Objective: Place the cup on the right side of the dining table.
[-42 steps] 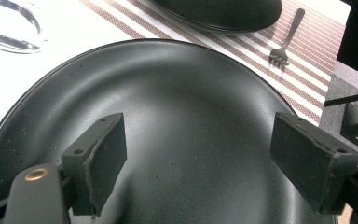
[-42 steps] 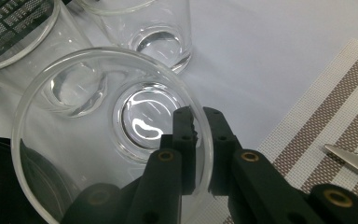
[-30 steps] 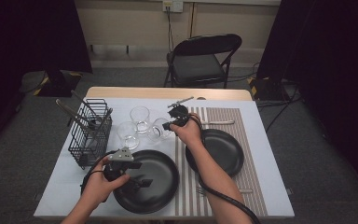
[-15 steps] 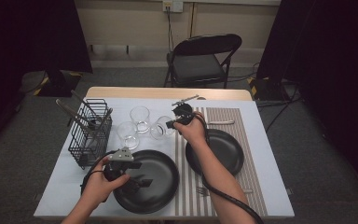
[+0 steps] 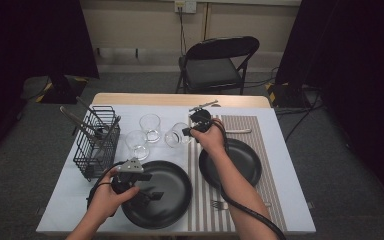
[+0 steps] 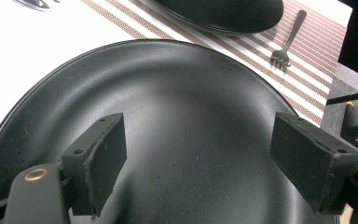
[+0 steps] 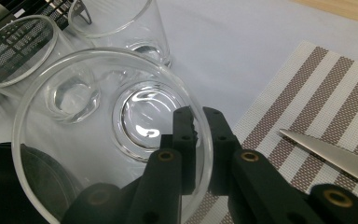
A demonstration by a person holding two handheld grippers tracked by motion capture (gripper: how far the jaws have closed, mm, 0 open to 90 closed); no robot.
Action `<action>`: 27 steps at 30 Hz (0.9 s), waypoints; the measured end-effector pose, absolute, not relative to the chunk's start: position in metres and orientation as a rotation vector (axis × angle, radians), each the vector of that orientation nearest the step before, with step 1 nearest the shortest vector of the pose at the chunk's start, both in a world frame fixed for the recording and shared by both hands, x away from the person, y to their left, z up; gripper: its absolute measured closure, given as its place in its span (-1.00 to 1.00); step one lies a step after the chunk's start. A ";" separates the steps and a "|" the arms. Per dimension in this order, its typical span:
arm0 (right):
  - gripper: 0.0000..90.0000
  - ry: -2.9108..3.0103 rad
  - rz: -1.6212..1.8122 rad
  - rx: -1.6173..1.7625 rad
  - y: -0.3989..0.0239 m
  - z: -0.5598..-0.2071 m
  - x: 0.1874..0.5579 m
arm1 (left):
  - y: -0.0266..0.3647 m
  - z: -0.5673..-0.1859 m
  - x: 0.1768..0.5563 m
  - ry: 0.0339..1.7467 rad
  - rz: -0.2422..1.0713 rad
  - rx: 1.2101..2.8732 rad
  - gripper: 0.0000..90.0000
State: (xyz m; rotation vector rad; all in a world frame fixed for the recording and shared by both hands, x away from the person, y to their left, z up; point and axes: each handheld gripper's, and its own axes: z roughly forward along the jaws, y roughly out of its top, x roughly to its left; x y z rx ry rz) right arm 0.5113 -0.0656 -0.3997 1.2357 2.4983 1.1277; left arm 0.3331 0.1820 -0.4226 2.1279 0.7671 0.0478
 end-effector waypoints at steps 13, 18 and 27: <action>0.89 2.472 1.118 1.273 -0.081 -0.398 0.515 | 0.182 -0.423 0.334 0.771 0.050 2.128 -0.59; 0.89 2.461 1.122 1.293 -0.085 -0.396 0.515 | 0.182 -0.423 0.334 0.768 0.052 2.134 -0.59; 0.89 2.450 1.117 1.294 -0.090 -0.395 0.517 | 0.181 -0.424 0.334 0.770 0.048 2.131 -0.59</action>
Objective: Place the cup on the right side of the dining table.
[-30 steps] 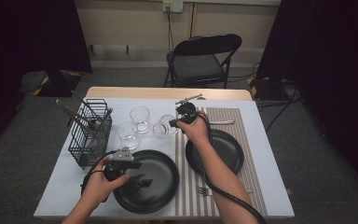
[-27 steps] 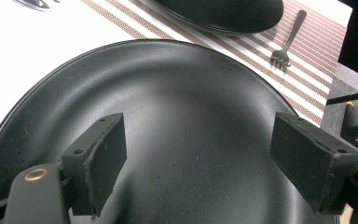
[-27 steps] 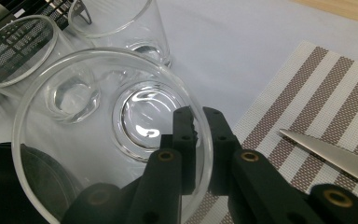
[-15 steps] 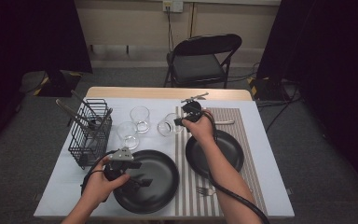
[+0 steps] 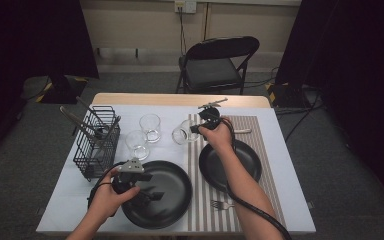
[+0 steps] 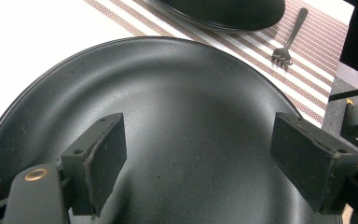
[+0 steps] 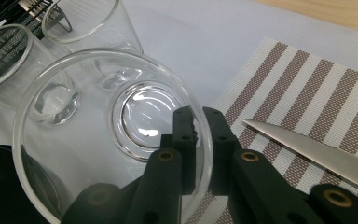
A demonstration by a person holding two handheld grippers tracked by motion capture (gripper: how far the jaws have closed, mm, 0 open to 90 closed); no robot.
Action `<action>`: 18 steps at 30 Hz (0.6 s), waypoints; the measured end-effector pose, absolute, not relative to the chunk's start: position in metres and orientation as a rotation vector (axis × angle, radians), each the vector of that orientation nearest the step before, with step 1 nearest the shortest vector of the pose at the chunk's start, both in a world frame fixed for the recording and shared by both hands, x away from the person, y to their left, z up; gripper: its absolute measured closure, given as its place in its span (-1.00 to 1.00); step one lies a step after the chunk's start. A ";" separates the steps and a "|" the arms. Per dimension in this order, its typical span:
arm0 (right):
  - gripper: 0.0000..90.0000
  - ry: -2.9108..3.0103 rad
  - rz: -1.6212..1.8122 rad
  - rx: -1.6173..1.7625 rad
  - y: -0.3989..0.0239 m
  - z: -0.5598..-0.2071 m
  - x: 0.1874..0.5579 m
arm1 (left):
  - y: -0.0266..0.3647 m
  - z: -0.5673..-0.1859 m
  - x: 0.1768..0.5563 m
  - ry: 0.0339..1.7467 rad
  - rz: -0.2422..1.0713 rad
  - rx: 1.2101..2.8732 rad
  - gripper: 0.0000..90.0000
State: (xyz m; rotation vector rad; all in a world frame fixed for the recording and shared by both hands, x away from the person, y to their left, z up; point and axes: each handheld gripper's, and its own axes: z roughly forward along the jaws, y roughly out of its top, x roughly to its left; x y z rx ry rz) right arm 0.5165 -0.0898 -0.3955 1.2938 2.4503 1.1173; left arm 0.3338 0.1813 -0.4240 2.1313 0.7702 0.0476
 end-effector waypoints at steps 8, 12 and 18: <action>0.89 2.440 1.106 1.300 -0.094 -0.395 0.517 | 0.181 -0.424 0.334 0.770 0.048 2.130 -0.59; 0.89 2.441 1.098 1.294 -0.095 -0.395 0.517 | 0.181 -0.424 0.334 0.770 0.048 2.131 -0.59; 0.89 2.435 1.104 1.305 -0.097 -0.396 0.517 | 0.181 -0.424 0.334 0.770 0.048 2.131 -0.59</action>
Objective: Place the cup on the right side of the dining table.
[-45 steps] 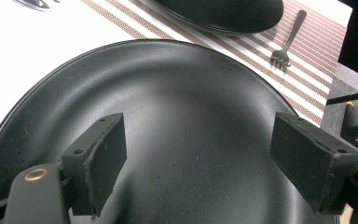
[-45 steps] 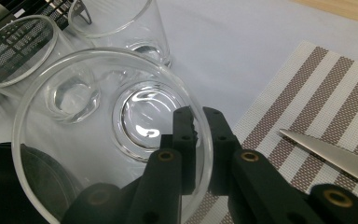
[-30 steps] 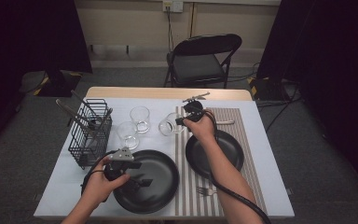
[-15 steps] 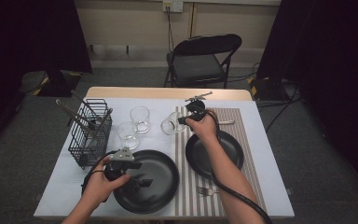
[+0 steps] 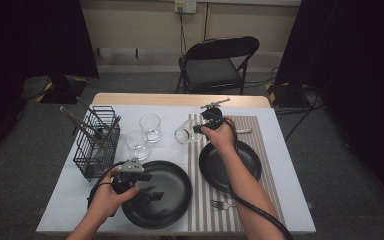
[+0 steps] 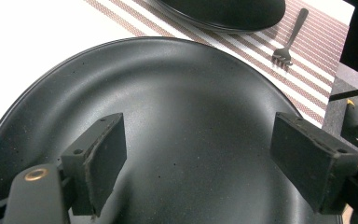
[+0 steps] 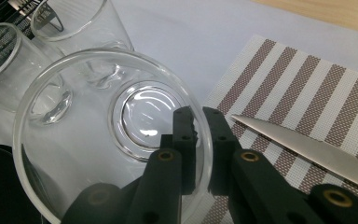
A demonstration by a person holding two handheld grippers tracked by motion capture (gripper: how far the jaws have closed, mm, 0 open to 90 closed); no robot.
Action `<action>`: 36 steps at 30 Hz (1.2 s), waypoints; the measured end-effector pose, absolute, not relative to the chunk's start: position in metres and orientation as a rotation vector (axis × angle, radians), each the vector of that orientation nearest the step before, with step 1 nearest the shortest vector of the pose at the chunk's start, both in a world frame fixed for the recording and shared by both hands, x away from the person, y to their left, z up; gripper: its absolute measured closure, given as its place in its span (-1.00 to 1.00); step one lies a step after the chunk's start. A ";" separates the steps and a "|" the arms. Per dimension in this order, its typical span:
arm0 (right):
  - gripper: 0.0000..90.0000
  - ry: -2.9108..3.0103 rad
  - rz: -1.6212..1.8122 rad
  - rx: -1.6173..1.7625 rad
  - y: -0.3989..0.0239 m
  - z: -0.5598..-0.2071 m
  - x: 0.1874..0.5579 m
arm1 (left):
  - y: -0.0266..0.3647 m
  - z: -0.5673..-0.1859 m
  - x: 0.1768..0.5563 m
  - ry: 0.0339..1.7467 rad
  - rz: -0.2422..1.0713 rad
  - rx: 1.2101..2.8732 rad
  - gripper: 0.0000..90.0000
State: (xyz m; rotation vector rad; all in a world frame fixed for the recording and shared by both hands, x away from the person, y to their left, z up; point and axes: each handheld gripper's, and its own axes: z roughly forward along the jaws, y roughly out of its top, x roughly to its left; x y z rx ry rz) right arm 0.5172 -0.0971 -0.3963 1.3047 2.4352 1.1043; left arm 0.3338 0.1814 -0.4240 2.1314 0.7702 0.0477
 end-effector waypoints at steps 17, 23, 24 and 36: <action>0.89 2.401 1.091 1.365 -0.112 -0.400 0.517 | 0.181 -0.424 0.334 0.773 0.047 2.131 -0.59; 0.89 2.398 1.096 1.367 -0.116 -0.401 0.518 | 0.181 -0.424 0.334 0.773 0.045 2.131 -0.59; 0.89 2.394 1.088 1.371 -0.116 -0.400 0.517 | 0.181 -0.424 0.334 0.774 0.046 2.131 -0.59; 0.89 2.382 1.085 1.389 -0.122 -0.403 0.519 | 0.181 -0.424 0.334 0.771 0.051 2.128 -0.59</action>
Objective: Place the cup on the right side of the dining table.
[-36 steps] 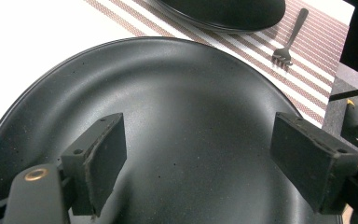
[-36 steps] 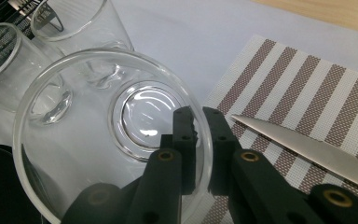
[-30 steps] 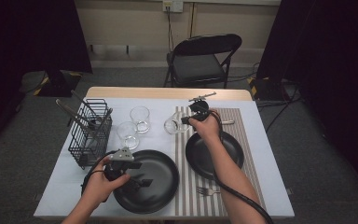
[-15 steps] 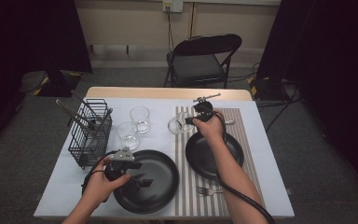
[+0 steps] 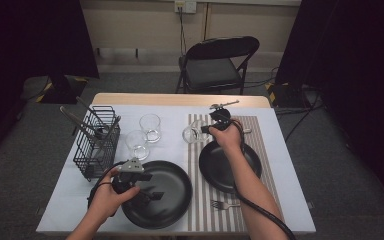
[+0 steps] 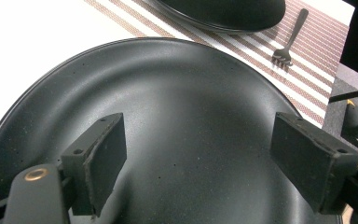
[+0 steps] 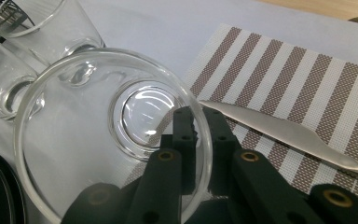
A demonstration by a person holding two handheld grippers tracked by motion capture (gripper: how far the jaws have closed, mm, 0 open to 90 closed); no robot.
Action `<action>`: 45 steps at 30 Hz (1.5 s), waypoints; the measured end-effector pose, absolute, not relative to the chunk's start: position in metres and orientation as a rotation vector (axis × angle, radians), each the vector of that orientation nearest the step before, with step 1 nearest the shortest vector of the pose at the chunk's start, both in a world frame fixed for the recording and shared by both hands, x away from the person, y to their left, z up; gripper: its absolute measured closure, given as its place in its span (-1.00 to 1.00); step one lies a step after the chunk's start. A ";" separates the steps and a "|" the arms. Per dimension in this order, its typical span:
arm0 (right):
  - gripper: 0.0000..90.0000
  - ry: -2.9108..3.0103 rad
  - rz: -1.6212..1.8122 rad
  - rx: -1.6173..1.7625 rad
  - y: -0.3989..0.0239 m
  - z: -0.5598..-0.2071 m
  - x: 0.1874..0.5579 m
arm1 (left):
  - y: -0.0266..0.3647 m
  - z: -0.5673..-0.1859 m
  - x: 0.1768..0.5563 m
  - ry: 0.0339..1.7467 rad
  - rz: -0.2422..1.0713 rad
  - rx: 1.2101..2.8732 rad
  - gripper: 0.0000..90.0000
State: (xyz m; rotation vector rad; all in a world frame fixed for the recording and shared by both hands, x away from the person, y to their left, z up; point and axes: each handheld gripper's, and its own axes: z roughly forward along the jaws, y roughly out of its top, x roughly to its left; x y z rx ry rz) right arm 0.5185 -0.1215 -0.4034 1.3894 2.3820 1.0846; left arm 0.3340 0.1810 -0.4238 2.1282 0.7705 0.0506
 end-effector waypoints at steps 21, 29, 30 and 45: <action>0.89 2.377 1.052 1.409 -0.126 -0.412 0.521 | 0.180 -0.426 0.334 0.769 0.039 2.137 -0.59; 0.89 2.380 1.041 1.416 -0.128 -0.414 0.521 | 0.180 -0.426 0.334 0.775 0.038 2.133 -0.59; 0.89 2.383 1.037 1.415 -0.128 -0.414 0.521 | 0.180 -0.426 0.334 0.774 0.039 2.133 -0.59; 0.89 2.381 1.030 1.426 -0.130 -0.416 0.520 | 0.179 -0.427 0.334 0.773 0.037 2.141 -0.59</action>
